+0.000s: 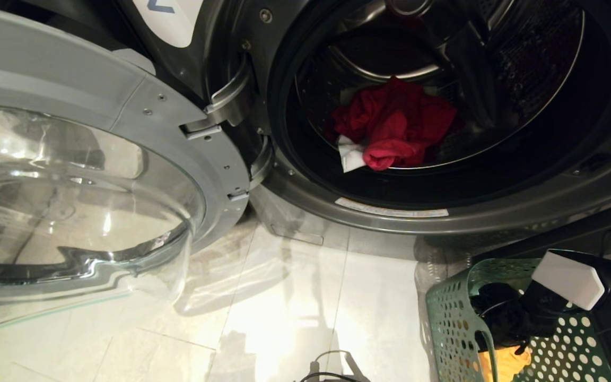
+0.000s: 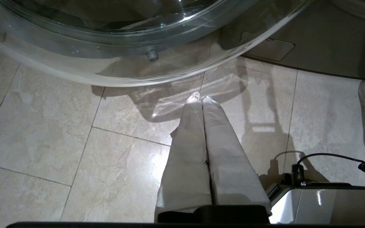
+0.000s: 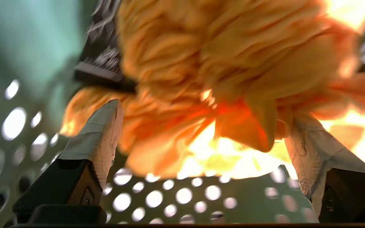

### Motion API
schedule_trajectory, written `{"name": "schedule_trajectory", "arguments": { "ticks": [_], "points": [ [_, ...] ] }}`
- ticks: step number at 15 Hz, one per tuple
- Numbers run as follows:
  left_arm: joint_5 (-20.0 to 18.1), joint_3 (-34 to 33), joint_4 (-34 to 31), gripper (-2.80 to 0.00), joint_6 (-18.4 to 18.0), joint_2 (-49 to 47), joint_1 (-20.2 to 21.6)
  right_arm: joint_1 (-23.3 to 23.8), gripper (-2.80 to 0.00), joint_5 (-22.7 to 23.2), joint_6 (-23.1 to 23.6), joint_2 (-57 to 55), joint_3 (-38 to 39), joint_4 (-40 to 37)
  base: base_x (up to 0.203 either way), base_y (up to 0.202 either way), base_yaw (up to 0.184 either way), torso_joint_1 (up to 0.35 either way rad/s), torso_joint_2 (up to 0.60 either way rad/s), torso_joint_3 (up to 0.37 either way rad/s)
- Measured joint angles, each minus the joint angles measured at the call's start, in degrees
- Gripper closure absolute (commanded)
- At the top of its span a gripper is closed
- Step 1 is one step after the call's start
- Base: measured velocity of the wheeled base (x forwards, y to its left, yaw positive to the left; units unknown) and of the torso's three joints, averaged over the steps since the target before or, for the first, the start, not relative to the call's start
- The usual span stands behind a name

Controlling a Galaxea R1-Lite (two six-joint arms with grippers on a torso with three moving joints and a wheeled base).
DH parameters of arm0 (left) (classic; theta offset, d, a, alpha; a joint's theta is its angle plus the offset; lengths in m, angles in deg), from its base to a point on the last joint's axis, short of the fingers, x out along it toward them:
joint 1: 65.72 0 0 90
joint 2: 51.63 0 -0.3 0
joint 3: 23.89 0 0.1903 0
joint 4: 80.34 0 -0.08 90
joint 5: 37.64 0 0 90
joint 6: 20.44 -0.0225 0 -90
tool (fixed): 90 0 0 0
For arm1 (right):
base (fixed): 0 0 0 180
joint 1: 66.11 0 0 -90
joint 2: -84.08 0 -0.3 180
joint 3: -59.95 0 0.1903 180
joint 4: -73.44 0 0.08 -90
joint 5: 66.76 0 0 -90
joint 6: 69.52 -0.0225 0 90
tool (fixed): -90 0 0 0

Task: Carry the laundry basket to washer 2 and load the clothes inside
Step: Place the clothes into the washing machine

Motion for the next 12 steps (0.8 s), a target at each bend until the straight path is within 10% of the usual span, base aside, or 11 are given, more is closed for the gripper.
{"name": "schedule_trajectory", "arguments": {
  "ticks": [9,10,12],
  "points": [
    [-0.01,0.00,0.00,0.00,0.00,-0.02,0.00,2.96,-2.80,-6.15,0.06,-0.78,-1.47,-0.45,0.000,0.000,0.000,0.000,0.00,0.000],
    [0.00,0.00,0.00,0.00,0.00,-0.01,0.00,3.24,0.00,-6.48,0.05,-0.96,-1.32,-0.47,0.000,0.000,0.000,0.000,0.00,0.000],
    [0.00,0.00,0.00,0.00,0.00,0.01,0.00,3.47,0.00,-7.89,0.00,-1.44,-1.13,-0.33,0.000,0.000,0.000,0.000,0.00,0.000]
  ]
}}
